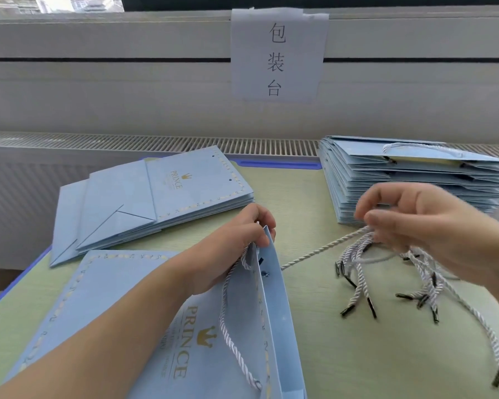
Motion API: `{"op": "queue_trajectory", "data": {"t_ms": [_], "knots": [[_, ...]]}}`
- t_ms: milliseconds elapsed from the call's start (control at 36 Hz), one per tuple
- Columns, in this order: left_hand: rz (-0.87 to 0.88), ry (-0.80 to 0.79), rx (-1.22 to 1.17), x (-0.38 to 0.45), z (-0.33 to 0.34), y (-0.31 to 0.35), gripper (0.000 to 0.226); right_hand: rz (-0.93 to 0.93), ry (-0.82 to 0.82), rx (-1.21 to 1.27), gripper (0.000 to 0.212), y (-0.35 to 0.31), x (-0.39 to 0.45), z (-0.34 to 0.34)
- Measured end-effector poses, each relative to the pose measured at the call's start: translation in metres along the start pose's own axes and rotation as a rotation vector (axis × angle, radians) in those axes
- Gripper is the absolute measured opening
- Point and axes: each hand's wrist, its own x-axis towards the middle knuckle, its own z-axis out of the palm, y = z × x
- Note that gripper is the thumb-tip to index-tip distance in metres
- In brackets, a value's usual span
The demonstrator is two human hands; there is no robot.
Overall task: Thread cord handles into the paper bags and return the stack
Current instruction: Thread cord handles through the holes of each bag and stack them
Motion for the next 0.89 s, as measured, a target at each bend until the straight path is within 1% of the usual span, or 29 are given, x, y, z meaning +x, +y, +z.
{"op": "queue_trajectory", "data": {"t_ms": [28,83,139,222,250,278,306,333,361,389,444,500,528,583,694,806,861,889], "knots": [[0.007,0.01,0.023,0.001,0.0,0.0,0.029,-0.022,-0.003,0.064,0.049,-0.001,-0.002,-0.007],[0.019,0.028,0.059,0.002,0.002,0.0,0.028,-0.065,0.018,0.18,0.048,-0.001,-0.003,-0.02],[0.021,0.037,0.07,0.002,0.002,-0.001,0.028,-0.12,0.053,0.317,0.04,0.001,-0.002,-0.033],[0.018,0.049,0.068,0.001,0.001,-0.001,0.027,-0.227,0.139,0.443,0.022,0.009,0.0,-0.057],[0.021,0.052,0.072,0.001,0.0,-0.001,0.026,-0.249,0.141,0.484,0.017,0.011,-0.001,-0.063],[0.025,0.057,0.077,0.001,0.0,-0.001,0.026,-0.272,0.134,0.501,0.018,0.01,-0.01,-0.062],[0.027,0.067,0.08,0.0,-0.001,0.0,0.025,-0.248,0.35,0.437,0.028,0.017,-0.023,-0.061],[0.028,0.081,0.078,0.0,-0.002,0.0,0.025,-0.252,0.369,0.558,0.037,0.03,-0.023,-0.067],[0.028,0.099,0.074,0.001,-0.002,0.001,0.025,-0.258,0.336,0.643,0.041,0.036,-0.026,-0.079],[0.027,0.117,0.07,0.001,-0.004,0.001,0.025,-0.271,0.337,0.69,0.04,0.04,-0.029,-0.082],[0.025,0.147,0.068,0.001,-0.006,0.002,0.025,-0.291,0.371,0.695,0.037,0.035,-0.033,-0.071],[0.026,0.162,0.063,0.002,-0.008,0.002,0.025,-0.321,0.349,0.664,0.029,0.036,-0.02,-0.06],[0.027,0.164,0.06,0.002,-0.008,0.002,0.025,-0.341,0.319,0.627,0.023,0.026,-0.008,-0.061],[0.026,0.167,0.065,0.003,-0.009,0.001,0.025,-0.324,0.313,0.473,0.019,0.005,-0.001,-0.055],[0.029,0.162,0.072,0.003,-0.008,0.001,0.027,-0.368,0.088,0.211,0.027,-0.004,-0.008,-0.009],[0.027,0.153,0.061,0.003,-0.008,0.001,0.027,-0.316,-0.106,-0.126,0.038,-0.009,-0.016,0.035],[0.024,0.155,0.049,0.003,-0.008,0.001,0.027,-0.282,-0.153,-0.257,0.037,-0.008,-0.018,0.044],[0.025,0.157,0.046,0.003,-0.009,0.0,0.027,-0.265,-0.175,-0.279,0.032,-0.008,-0.018,0.048]]}}
